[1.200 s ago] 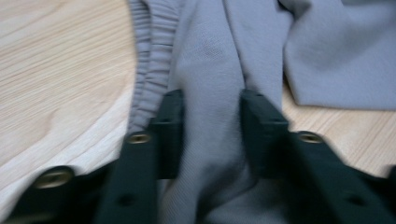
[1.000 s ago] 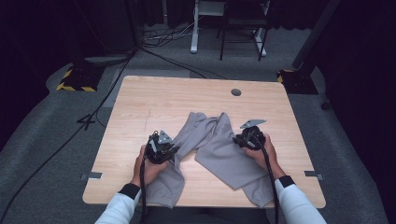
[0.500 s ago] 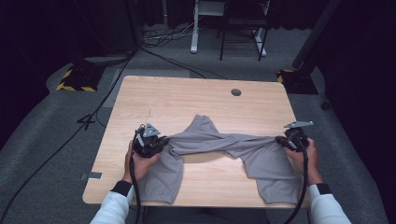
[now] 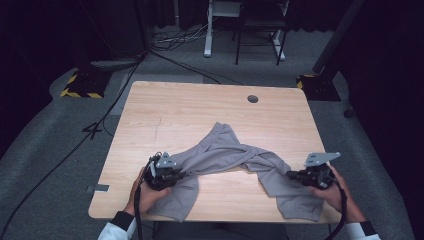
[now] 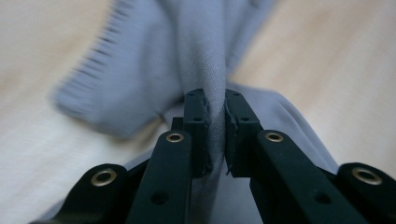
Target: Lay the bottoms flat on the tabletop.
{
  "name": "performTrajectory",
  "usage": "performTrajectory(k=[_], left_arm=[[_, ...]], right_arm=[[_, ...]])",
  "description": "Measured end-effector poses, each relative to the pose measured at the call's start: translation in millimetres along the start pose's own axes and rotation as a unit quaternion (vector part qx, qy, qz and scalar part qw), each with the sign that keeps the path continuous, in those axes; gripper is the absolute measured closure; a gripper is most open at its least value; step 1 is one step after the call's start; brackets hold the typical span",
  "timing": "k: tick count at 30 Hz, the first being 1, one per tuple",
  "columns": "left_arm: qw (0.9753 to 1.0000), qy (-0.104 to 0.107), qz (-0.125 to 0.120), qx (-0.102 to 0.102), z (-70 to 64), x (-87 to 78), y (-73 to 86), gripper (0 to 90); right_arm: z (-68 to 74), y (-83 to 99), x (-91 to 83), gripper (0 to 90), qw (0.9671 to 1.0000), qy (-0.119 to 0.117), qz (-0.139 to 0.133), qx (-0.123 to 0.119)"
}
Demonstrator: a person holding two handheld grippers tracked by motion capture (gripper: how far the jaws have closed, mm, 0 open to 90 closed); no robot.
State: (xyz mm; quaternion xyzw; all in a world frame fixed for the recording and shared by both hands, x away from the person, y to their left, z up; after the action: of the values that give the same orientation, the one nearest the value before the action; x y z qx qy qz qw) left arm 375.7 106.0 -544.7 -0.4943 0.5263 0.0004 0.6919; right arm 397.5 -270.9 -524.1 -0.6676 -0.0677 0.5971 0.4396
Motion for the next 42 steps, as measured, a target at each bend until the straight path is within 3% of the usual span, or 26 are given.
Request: performTrajectory(k=[1,2,3,4,5,6,7,8,9,10,11,13,14,15,16,19,20,21,22,25,26,29,36,39,41,42], left_arm=[[1.0,0.0,0.0,0.0,0.0,0.0,0.0,80.2],[0.9999,0.008,0.01,0.011,-8.1,0.1,4.1,78.3],[0.9996,0.013,0.017,0.019,-15.5,1.3,7.8,75.7],[0.9994,0.014,0.025,0.022,-22.2,3.5,11.8,75.7],[0.9989,0.013,0.033,0.031,-27.8,5.1,15.3,70.7],[0.9986,0.009,0.033,0.04,-30.7,5.7,16.6,66.0],[0.9987,0.009,0.031,0.038,-32.7,5.1,16.4,62.8],[0.9991,0.006,0.023,0.034,-33.0,3.7,13.9,62.8],[0.9996,0.003,0.004,0.028,-31.7,0.9,8.3,53.4],[0.9996,0.003,0.004,0.028,-31.7,0.9,8.3,52.2],[0.9997,-0.004,-0.014,0.021,-27.9,-1.3,2.1,49.8],[0.9996,-0.011,-0.023,0.013,-25.6,-2.1,-1.3,39.5],[0.9995,-0.01,-0.03,0.007,-24.9,-2.1,-4.1,39.5],[0.9995,-0.006,-0.03,0.006,-24.9,-1.2,-5.8,39.6],[0.9994,-0.008,-0.032,0.009,-24.3,0.6,-7.2,38.8],[0.9997,-0.005,-0.023,0.006,-21.8,11.5,-8.1,40.5],[0.9997,-0.005,-0.023,0.006,-21.8,11.5,-8.1,50.4],[0.9998,0.002,-0.019,0.01,-22.3,14.1,-7.2,50.4],[0.9999,0.001,-0.01,0.013,-22.1,16.6,-5.6,55.9],[0.9996,-0.001,0.002,0.027,-21.2,20.9,0.3,68.8],[0.9996,0.001,0.003,0.03,-21.0,21.2,1.3,74.6],[0.9995,0.003,0.009,0.032,-21.0,21.3,5.1,80.0],[0.9992,0.009,0.014,0.036,-20.5,19.2,10.1,81.2],[0.9992,0.008,0.015,0.037,-20.0,19.0,10.5,81.3],[0.9993,0.008,0.015,0.035,-19.9,18.8,10.7,81.3],[0.9992,0.008,0.016,0.036,-19.7,18.8,10.7,81.3]], right_arm=[[0.0,0.0,0.0,87.6,1.0,0.0,0.0,0.0],[24.9,0.7,15.3,87.6,0.9987,-0.03,0.026,-0.031],[35.8,2.3,23.0,87.3,0.9973,-0.041,0.042,-0.045],[35.8,2.3,23.0,87.3,0.9973,-0.041,0.042,-0.045],[55.5,5.1,35.2,81.7,0.9927,-0.064,0.072,-0.073],[61.5,5.0,38.4,76.6,0.9905,-0.071,0.082,-0.084],[65.6,3.0,39.8,70.5,0.9896,-0.075,0.085,-0.089],[65.6,3.0,39.8,70.5,0.9896,-0.075,0.085,-0.089],[66.4,-8.4,38.6,59.7,0.9918,-0.063,0.067,-0.089],[64.6,-16.5,36.6,57.2,0.9938,-0.057,0.051,-0.08],[62.7,-25.3,33.7,54.0,0.9951,-0.052,0.035,-0.077],[52.2,-44.7,29.5,49.0,0.9973,-0.019,0.007,-0.07],[52.2,-44.7,29.5,49.0,0.9973,-0.019,0.007,-0.07],[45.5,-55.6,28.5,48.5,0.9979,-0.004,-0.006,-0.065],[31.9,-81.4,30.1,46.4,0.9976,0.016,-0.042,-0.053],[5.6,-117.9,46.5,46.3,0.9961,0.049,-0.065,-0.033],[5.6,-117.9,46.5,46.3,0.9961,0.049,-0.065,-0.033],[-2.6,-128.0,56.1,46.3,0.996,0.058,-0.061,-0.03],[-10.8,-136.6,66.4,46.7,0.9959,0.069,-0.05,-0.029],[-30.6,-154.1,100.0,46.8,0.9959,0.088,0.003,-0.018],[-35.8,-165.4,121.2,47.8,0.9975,0.069,0.017,0.001],[-41.7,-171.0,134.8,47.2,0.9969,0.071,0.034,0.001],[-54.5,-170.6,177.4,48.1,0.9951,0.059,0.078,0.018],[-58.8,-164.0,187.9,56.3,0.9927,0.065,0.099,0.021],[-59.4,-164.3,187.8,59.7,0.9934,0.061,0.094,0.027],[-60.4,-163.3,187.2,69.8,0.9943,0.051,0.088,0.033]])
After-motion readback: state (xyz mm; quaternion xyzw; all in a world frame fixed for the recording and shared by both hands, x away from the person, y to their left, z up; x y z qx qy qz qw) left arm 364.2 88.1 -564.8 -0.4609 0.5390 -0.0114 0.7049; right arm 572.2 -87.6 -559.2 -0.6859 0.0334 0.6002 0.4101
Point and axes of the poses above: each handheld gripper's, and its own axes: x roughly forward along the jaws, y roughly out of its underside, z roughly to its left, the point moved 10 cm from there along x, roughly forward along the jaws, and after that the axes turned 6 degrees about -y, right-handed, at the moved point
